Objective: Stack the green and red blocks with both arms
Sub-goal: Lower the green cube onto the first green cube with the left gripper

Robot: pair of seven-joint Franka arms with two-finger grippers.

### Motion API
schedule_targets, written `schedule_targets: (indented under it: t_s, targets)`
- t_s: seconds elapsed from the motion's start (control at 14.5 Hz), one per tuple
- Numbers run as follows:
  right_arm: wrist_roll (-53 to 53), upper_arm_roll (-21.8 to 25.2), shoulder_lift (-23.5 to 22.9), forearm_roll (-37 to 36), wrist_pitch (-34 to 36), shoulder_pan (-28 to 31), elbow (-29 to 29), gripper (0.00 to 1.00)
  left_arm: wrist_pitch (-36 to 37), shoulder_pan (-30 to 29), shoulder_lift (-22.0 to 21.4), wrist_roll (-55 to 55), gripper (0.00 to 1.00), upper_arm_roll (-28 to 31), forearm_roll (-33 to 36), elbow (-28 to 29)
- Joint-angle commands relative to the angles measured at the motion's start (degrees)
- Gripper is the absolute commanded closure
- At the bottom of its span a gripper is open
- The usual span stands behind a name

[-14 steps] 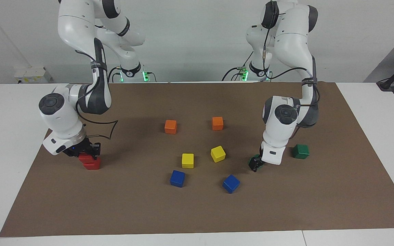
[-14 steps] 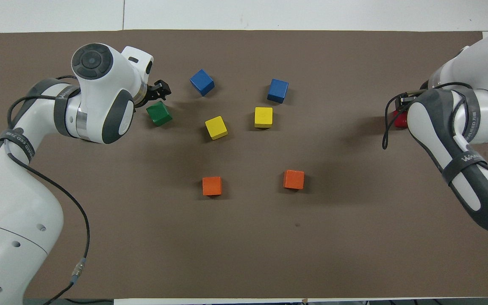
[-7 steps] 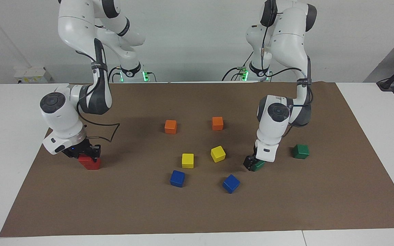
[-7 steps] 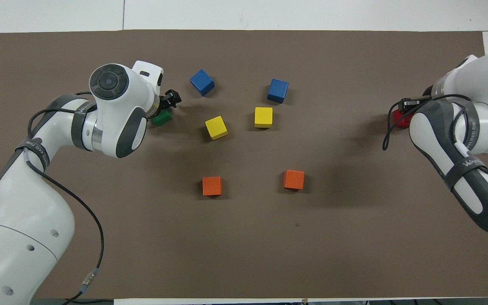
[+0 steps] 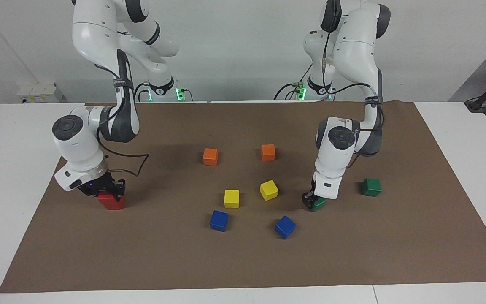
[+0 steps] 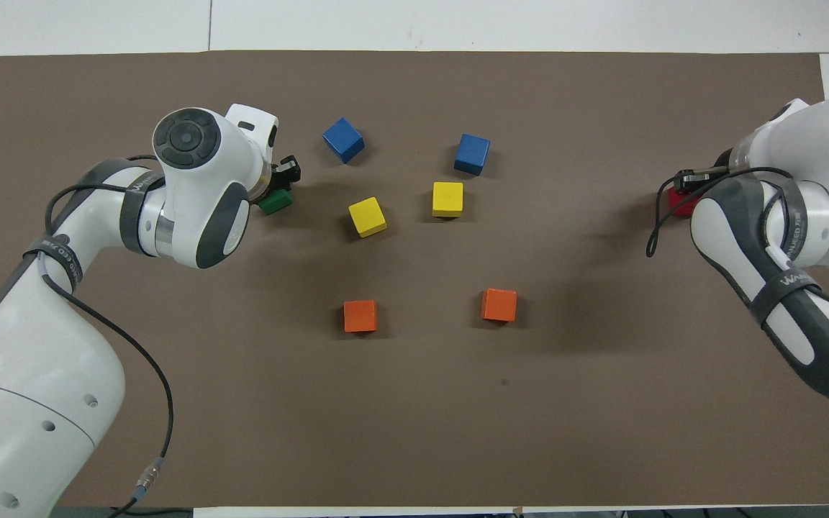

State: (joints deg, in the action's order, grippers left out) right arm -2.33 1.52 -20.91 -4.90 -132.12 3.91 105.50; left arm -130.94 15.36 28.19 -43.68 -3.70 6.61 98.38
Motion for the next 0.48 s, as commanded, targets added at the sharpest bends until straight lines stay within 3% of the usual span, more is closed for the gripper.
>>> schedule_targets:
  t_s: [0.0, 0.21, 0.28, 0.34, 0.41]
  targets:
    - [0.9, -0.5, 0.6, -0.1, -1.6, 0.7, 1.7, 1.00, 9.3, -2.5, -6.5, 13.3, 1.00, 0.3, 1.5, 0.4]
    - [0.9, -0.5, 0.6, -0.1, -1.6, 0.9, 1.7, 1.00, 15.4, -10.2, -11.1, 34.0, 1.00, 0.0, -1.1, 1.6]
    - [0.9, -0.5, 0.6, -0.1, -1.6, 0.9, 1.7, 0.80, 15.5, -12.3, -11.3, 40.8, 1.00, 0.1, -3.2, 1.6]
    - [0.8, -0.5, 0.6, -0.1, -1.6, 0.9, 1.7, 0.04, 15.2, -14.9, -11.3, 46.6, 1.00, 0.2, -4.3, 1.7]
    - [0.8, -0.5, 0.6, -0.1, -1.6, 1.0, 1.7, 0.00, 14.8, -17.0, -11.3, 51.1, 1.00, 0.1, -4.3, 2.1]
